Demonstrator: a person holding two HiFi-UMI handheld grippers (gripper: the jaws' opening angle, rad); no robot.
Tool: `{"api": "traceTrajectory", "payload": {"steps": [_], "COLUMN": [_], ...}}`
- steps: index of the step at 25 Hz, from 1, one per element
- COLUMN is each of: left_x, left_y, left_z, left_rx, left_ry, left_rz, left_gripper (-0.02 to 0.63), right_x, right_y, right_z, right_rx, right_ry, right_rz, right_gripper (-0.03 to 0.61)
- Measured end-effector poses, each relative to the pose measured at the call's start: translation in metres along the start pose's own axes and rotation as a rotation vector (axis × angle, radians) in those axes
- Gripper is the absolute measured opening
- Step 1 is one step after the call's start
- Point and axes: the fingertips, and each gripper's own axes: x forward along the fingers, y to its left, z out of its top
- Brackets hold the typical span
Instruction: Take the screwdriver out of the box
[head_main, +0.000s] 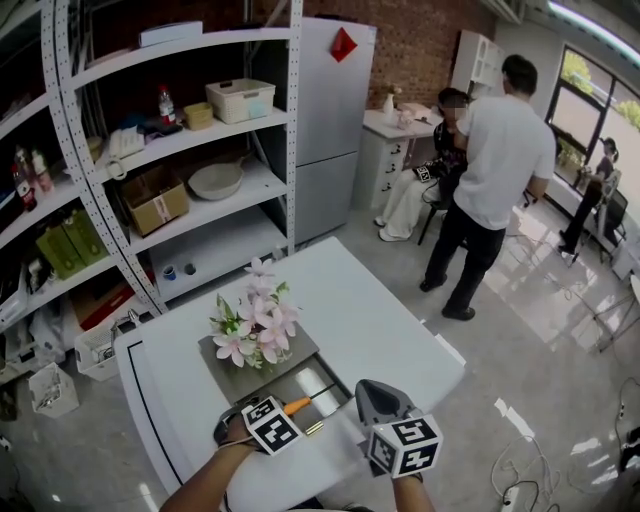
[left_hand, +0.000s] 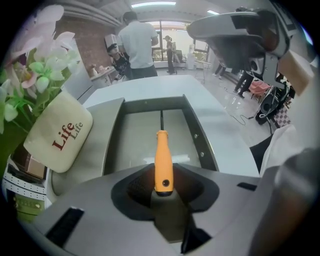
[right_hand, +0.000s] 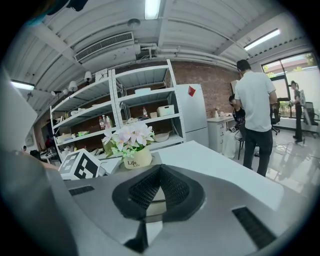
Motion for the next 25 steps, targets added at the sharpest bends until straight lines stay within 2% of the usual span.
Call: {"api": "traceTrajectory", "payload": {"steps": [5, 9, 14, 25], "left_x": [-0.001, -0.006, -0.027, -0.081], "left_y": [0.001, 0.004, 0.008, -0.006], "left_z": [0.000, -0.002, 0.007, 0.024], "left_rx": [-0.006, -0.018, -0.080, -0.226], "left_ry": [0.002, -0.005, -0.062, -0.209], "left_rz": [0.029, 0.101, 0.196, 0.352], "left_gripper": [0.114, 0.114, 0.114, 0.114], "right_x": [-0.006, -0.014, -0.023, -0.041], "right_y": [-0.004, -0.008, -0.016, -0.011], "right_z": [0.003, 0.001, 0.001, 0.008], "right_rx": [0.002, -0.001, 0.001, -0.044], "right_ry": [-0.014, -0.017, -0.017, -0.039], "right_rz": [0.006, 0.027, 0.071, 0.189], "right_gripper": [0.006, 0.006, 0.006, 0.006]}}
